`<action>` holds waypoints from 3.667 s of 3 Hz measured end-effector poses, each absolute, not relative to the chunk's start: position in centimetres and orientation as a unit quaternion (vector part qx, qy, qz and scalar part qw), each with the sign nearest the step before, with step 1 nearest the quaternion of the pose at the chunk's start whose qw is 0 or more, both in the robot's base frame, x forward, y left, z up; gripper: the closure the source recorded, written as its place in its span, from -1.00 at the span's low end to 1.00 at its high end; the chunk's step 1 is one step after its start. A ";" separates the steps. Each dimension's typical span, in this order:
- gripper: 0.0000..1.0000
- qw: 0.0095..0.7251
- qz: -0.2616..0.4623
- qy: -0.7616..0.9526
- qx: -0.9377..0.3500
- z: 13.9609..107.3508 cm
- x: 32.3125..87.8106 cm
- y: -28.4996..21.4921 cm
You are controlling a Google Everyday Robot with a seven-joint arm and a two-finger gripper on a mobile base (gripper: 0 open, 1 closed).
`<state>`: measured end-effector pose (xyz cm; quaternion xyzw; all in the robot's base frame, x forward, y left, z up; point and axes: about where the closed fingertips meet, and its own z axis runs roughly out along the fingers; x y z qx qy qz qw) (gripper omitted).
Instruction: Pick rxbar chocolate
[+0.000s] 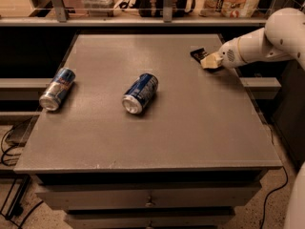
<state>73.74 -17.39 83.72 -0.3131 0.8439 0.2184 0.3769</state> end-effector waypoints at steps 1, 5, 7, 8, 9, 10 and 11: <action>1.00 0.377 0.218 0.844 -0.313 83.7 73.7 -17.4; 1.00 0.377 0.218 0.844 -0.313 83.9 73.7 -17.4; 1.00 0.377 0.218 0.844 -0.314 83.9 73.7 -17.4; 0.65 0.377 0.218 0.844 -0.314 83.9 73.7 -17.4; 0.66 0.377 0.218 0.844 -0.314 83.9 73.7 -17.4; 1.00 0.377 0.218 0.844 -0.314 83.9 73.7 -17.4; 1.00 0.377 0.218 0.844 -0.314 83.9 73.7 -17.4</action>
Offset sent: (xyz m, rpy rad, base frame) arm -0.0221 0.0207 0.1037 -0.1613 -0.1130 0.1278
